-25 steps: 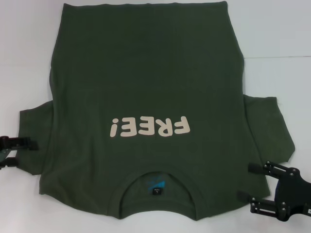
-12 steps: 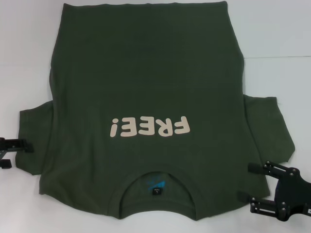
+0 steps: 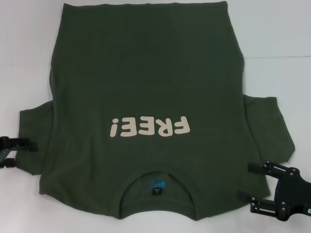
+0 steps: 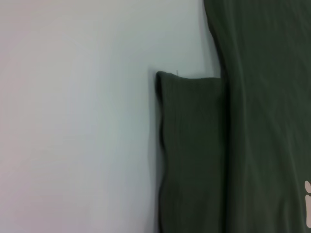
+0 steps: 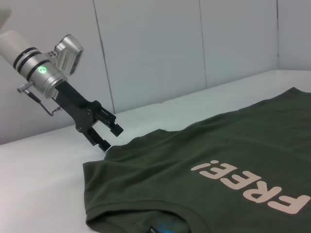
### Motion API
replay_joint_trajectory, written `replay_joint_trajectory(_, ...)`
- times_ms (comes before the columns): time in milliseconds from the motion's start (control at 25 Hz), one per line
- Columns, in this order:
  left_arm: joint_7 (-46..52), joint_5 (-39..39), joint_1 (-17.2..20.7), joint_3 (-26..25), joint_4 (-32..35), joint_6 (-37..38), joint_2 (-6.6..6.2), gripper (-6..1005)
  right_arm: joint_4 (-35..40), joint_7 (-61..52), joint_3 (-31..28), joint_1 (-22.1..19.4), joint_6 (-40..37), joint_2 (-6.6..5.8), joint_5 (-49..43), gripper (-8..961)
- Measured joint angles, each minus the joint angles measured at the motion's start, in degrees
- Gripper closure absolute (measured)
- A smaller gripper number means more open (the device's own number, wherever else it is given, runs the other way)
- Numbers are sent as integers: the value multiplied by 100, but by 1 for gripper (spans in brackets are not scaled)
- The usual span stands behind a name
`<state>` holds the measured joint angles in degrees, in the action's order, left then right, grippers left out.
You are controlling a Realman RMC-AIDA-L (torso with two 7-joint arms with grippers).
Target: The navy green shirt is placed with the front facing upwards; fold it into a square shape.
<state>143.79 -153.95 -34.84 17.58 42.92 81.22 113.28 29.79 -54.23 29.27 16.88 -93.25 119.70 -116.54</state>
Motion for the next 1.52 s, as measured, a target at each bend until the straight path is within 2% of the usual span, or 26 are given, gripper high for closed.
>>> replay_joint_trajectory(640, 0, 7, -49, 71, -82, -2, 26, 98, -17, 0, 7, -9, 0, 0, 0, 120)
replay_joint_trajectory(920, 0, -15, -49, 12, -24, 7, -23, 98, -17, 0, 15, -9, 0, 0, 0, 120)
replay_joint_trajectory(1520, 0, -30, -51, 61, -43, -20, -13, 97, -18, 0, 11, -9, 0, 0, 0, 120)
